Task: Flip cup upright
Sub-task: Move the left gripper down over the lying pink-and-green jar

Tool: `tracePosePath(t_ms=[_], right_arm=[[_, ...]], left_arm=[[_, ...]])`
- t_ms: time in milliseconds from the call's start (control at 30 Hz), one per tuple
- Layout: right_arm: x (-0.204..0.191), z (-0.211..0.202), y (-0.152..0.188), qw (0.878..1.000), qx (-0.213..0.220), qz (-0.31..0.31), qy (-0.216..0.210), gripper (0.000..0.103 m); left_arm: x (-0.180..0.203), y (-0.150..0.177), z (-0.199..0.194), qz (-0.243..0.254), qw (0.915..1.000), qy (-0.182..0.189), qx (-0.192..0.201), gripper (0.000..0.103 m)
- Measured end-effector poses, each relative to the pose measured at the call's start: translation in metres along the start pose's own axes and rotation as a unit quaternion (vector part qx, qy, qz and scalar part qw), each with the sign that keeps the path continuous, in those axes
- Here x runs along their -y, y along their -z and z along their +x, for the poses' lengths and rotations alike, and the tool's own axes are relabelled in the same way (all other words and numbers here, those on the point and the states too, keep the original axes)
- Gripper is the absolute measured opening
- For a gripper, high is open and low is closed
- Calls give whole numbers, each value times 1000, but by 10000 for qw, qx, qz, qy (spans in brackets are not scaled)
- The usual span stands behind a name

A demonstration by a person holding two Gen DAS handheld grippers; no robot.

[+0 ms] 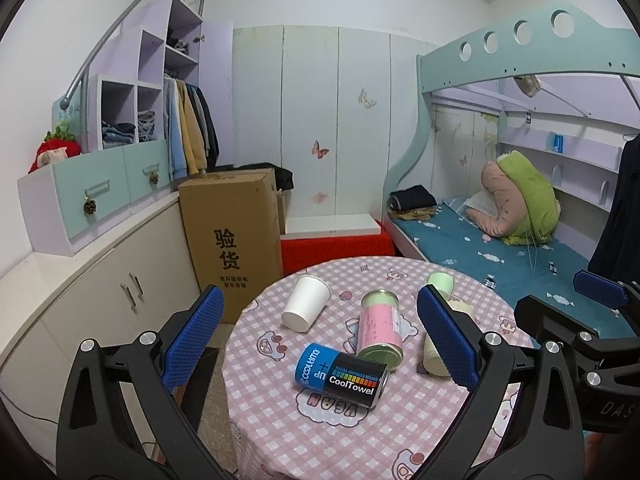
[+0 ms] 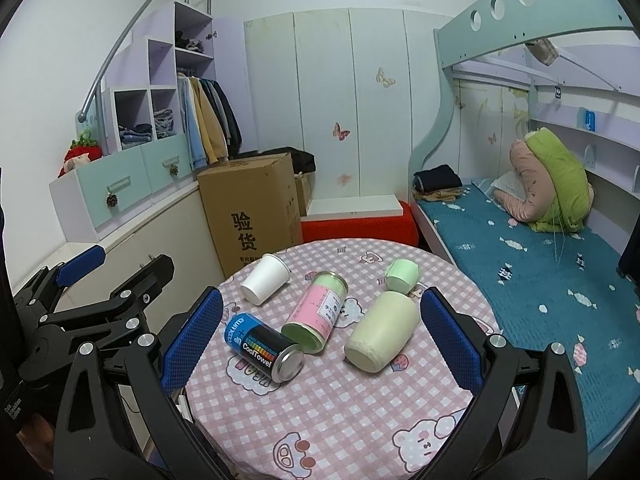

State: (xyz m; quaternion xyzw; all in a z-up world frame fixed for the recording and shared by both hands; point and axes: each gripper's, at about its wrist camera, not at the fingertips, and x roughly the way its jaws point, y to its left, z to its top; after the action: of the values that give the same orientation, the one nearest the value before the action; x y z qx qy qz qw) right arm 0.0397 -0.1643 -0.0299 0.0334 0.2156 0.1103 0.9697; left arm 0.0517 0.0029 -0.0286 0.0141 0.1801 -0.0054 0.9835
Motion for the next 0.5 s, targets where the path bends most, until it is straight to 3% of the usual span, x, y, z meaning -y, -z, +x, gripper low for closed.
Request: tracePosePath(t_ms=[500], right_arm=[[27,59,8,9984,-519,228,72,95]], left_arm=[[8,16,70,-2,9962,227,-843,97]])
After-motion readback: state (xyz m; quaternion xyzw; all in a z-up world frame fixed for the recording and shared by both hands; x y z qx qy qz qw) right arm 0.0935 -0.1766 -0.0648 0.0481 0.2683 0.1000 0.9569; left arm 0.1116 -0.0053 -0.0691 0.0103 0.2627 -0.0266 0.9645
